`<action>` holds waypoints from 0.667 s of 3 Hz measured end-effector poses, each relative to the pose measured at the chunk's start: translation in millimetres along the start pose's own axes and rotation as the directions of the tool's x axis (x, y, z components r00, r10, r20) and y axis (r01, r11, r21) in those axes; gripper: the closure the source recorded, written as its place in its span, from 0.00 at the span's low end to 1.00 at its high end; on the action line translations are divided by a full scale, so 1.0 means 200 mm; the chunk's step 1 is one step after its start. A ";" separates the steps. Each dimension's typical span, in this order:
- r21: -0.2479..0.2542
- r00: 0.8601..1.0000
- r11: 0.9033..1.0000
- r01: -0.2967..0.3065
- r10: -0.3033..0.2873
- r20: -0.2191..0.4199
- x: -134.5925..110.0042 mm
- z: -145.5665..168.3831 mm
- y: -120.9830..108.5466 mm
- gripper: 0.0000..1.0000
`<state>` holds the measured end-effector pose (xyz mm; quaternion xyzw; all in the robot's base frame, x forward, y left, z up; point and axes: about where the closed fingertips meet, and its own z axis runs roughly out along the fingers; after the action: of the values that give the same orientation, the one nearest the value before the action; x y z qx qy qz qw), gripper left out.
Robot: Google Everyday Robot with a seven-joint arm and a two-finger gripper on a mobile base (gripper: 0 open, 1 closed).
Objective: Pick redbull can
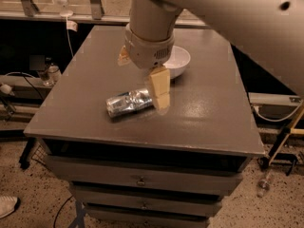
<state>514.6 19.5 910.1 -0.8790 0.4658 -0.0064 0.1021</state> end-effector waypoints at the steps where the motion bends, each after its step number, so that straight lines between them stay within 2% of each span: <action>1: -0.076 0.997 0.996 0.038 -0.043 -0.064 -0.02 0.15 -0.05 0.00; 2: -0.132 0.993 0.990 0.042 -0.057 -0.107 -0.02 0.26 -0.08 0.00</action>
Offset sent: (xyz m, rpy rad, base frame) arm 0.0224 0.0197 -0.0776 -0.2859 0.0954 0.0397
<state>530.9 39.3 861.9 -0.8933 0.4482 -0.0272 0.0190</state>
